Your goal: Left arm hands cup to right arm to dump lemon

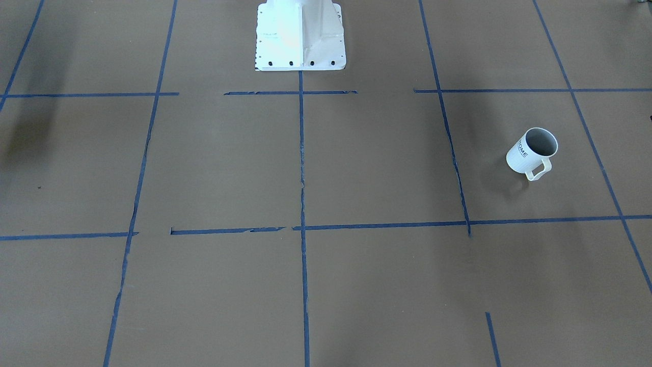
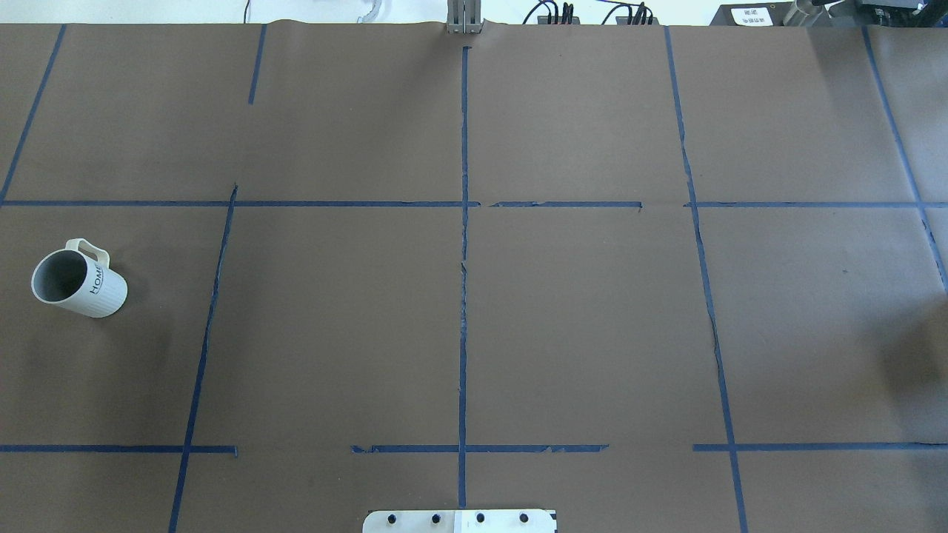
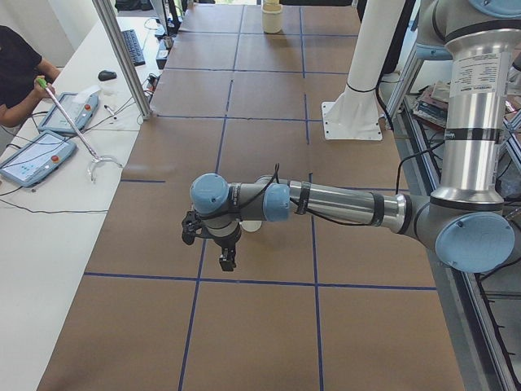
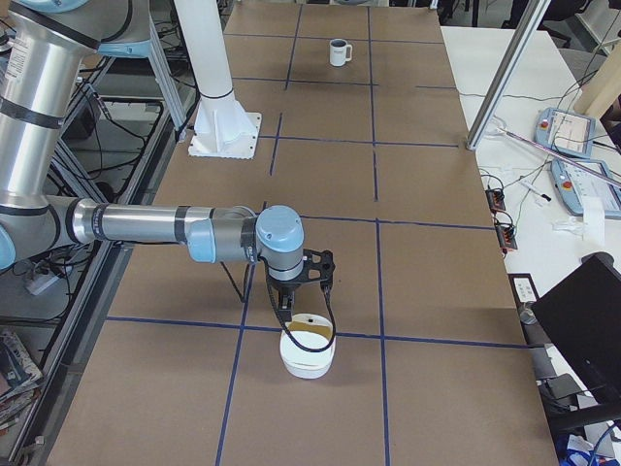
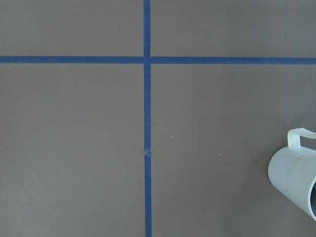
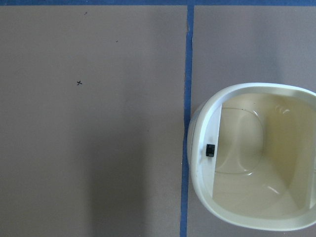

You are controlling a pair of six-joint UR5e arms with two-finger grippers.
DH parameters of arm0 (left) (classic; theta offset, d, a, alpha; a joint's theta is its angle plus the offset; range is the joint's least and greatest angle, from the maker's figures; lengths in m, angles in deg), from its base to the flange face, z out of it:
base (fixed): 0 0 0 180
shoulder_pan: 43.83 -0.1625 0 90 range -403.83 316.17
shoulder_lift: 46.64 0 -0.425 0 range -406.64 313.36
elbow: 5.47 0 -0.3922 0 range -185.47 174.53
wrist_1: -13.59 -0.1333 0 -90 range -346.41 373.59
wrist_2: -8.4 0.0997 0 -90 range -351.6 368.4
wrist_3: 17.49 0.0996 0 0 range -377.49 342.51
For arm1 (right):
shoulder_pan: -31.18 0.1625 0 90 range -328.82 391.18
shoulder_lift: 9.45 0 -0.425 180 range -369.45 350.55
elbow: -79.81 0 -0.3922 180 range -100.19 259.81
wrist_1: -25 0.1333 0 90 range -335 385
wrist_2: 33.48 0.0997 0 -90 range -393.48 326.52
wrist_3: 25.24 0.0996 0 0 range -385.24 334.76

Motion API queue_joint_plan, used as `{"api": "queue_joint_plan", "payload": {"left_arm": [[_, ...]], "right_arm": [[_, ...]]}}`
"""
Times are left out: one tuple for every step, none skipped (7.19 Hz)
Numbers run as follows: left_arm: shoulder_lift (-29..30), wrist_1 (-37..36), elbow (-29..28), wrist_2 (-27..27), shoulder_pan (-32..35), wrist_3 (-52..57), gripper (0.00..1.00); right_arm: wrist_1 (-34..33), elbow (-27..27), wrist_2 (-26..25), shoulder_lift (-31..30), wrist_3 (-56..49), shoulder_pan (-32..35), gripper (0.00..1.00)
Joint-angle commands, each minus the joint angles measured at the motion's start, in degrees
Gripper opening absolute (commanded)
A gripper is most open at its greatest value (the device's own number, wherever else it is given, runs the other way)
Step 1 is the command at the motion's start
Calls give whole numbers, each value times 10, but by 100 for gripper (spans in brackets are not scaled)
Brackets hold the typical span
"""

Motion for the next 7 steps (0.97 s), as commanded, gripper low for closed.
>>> {"api": "queue_joint_plan", "payload": {"left_arm": [[-13, 7, 14, 32, -4, 1, 100], [-14, 5, 13, 34, -4, -2, 100], [-19, 8, 13, 33, -4, -2, 100], [-23, 11, 17, 27, -4, 1, 100], [-25, 6, 28, 24, -4, -2, 100], [-27, 6, 27, 15, -4, -2, 100], [-27, 6, 17, -9, -4, -3, 100]], "right_arm": [[1, -2, 3, 2, 1, 0, 100], [1, -3, 3, 2, 1, 0, 100], [1, -3, 3, 2, 1, 0, 100], [15, -2, 3, 1, -1, 0, 100], [20, -1, 3, 1, 1, 0, 100], [20, 1, 3, 0, 1, 0, 100], [22, 1, 3, -2, 1, 0, 100]]}}
